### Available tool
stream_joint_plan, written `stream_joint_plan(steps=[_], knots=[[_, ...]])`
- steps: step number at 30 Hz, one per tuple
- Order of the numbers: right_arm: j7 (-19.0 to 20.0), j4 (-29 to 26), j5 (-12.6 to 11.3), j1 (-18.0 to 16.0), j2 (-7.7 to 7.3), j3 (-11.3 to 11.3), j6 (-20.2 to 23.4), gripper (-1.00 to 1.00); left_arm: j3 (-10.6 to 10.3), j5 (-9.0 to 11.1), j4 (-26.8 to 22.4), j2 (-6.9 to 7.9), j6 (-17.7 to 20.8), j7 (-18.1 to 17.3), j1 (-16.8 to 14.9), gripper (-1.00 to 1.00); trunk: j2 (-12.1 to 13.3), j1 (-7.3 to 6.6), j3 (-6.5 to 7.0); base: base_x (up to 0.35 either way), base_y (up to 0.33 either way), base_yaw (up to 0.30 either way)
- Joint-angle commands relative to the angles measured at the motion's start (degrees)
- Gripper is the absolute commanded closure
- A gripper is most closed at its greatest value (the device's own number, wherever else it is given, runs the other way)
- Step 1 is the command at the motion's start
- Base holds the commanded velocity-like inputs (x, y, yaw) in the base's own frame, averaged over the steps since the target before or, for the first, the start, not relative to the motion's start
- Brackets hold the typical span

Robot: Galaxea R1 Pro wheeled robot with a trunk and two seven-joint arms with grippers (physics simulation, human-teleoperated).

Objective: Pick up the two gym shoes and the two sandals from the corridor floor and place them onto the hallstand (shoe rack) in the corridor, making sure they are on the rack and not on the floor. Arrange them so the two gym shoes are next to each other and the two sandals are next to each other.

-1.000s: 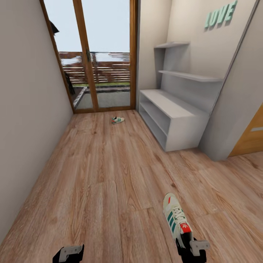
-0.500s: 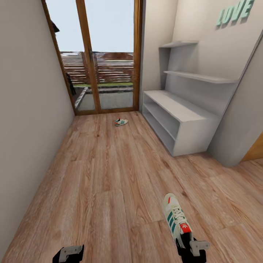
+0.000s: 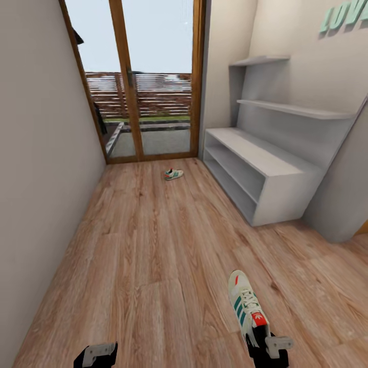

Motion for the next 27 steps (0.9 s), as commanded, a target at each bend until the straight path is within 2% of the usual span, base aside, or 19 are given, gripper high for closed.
stream_joint_plan(steps=[1,27], knots=[[0.04,0.01,0.05,-0.03,-0.01,0.0,-0.17,1.0,-0.03,0.33,0.05,0.0,-0.17,-0.08,-0.03,-1.0,-0.01,0.02,-0.05,0.305,0.135,0.0],[0.02,0.08,0.05,-0.03,-0.02,0.0,-0.17,1.0,-0.05,0.41,0.05,0.0,-0.17,-0.08,-0.03,-1.0,-0.01,0.02,-0.05,0.314,0.116,0.0]])
